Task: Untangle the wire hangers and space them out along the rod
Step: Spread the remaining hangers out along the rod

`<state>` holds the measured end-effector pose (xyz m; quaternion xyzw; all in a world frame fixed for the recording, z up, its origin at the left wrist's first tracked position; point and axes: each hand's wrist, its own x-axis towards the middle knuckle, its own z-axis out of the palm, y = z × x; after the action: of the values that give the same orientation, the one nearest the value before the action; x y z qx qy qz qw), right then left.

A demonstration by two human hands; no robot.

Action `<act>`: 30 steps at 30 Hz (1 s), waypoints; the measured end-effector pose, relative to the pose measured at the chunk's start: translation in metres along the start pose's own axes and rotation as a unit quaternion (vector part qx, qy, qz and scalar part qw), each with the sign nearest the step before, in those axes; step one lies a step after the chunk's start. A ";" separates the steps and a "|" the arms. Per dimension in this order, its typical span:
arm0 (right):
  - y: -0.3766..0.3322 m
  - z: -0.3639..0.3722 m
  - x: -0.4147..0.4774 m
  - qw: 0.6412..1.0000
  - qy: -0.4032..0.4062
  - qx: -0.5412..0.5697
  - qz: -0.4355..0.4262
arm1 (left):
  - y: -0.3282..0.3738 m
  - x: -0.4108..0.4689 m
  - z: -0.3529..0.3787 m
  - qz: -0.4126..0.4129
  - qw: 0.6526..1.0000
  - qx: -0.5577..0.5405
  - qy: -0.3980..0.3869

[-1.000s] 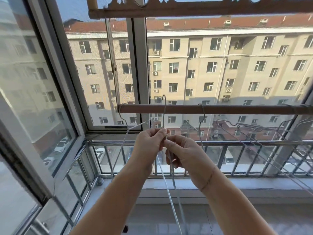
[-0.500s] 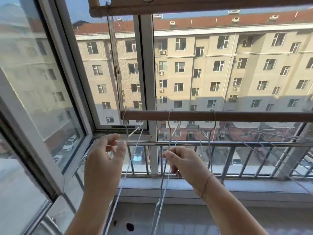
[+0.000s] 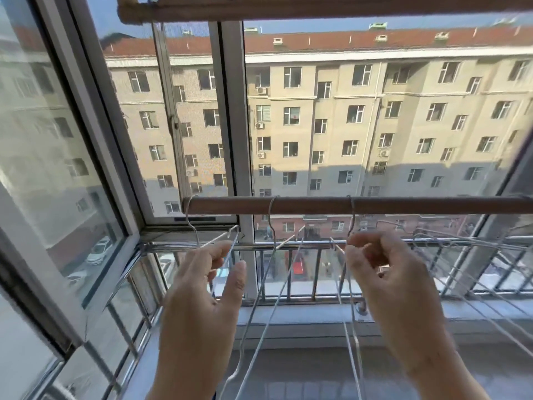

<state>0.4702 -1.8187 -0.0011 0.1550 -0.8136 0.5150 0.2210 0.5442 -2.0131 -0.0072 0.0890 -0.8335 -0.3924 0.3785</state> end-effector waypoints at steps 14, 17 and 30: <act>0.054 0.023 0.001 0.985 -0.136 -0.054 0.091 | -0.012 0.002 0.040 -0.147 0.975 -0.075 -0.148; 0.056 0.025 0.003 0.985 -0.133 -0.045 0.096 | -0.011 0.004 0.043 -0.154 0.975 -0.090 -0.137; 0.051 0.016 0.006 0.984 -0.129 -0.055 0.111 | -0.019 0.008 0.051 -0.132 0.980 -0.082 -0.124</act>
<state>0.4371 -1.8123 -0.0429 0.1163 -0.8748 0.4661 0.0634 0.5000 -1.9997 -0.0369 0.1173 -0.8201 -0.5137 0.2233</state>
